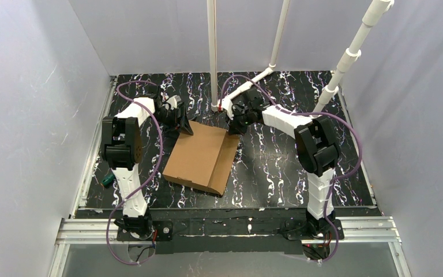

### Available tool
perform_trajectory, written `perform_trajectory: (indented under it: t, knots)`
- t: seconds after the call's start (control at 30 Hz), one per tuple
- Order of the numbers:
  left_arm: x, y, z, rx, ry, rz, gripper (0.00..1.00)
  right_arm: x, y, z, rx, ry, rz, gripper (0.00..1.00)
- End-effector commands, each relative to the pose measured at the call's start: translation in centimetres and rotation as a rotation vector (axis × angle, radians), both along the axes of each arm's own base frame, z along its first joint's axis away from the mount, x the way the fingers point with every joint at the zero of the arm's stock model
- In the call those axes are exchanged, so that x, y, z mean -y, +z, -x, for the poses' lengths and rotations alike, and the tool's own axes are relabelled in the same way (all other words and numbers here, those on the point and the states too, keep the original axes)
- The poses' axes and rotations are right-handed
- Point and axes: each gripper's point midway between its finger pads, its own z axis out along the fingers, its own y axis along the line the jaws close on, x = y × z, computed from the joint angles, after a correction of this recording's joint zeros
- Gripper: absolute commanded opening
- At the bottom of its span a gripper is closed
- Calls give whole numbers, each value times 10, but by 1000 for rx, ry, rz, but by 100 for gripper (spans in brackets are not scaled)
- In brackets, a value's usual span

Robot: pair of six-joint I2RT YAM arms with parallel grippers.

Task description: Fold the paper box

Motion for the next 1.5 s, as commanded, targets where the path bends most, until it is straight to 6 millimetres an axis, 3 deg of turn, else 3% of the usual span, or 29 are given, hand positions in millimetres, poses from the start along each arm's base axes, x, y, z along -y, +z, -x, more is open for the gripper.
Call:
perform_trajectory:
  t: [0.0, 0.27, 0.53, 0.83, 1.1, 1.2, 1.27, 1.33, 1.37, 1.47]
  knots:
    - [21, -1, -2, 11, -50, 26, 66, -21, -20, 38, -65, 122, 95, 1]
    - [21, -1, -3, 11, -53, 11, 66, -24, -17, 35, -84, 82, 157, 1]
    - [12, -5, -4, -5, -25, -7, 66, -7, 0, 28, -105, 9, 148, 29]
    - [9, -3, -4, -2, -10, 4, 66, 6, 44, 17, -62, -66, 47, 56]
    - [10, 0, -3, 2, -6, 9, 66, 27, 66, 10, -75, -121, -32, 61]
    - [10, 2, -2, 7, -6, 9, 66, 38, 68, 10, -111, -185, -62, 53]
    - [10, 2, -1, 7, -6, 10, 66, 47, 63, 6, -150, -280, -89, 32]
    - [10, 2, 0, 6, -5, 11, 66, 58, 42, 12, -197, -362, -65, 9]
    - [10, 2, 0, 5, -4, 13, 66, 62, 33, 15, -222, -408, -58, 2]
    - [11, 1, 1, 1, -2, 15, 66, 72, 9, 15, -274, -567, -46, 1]
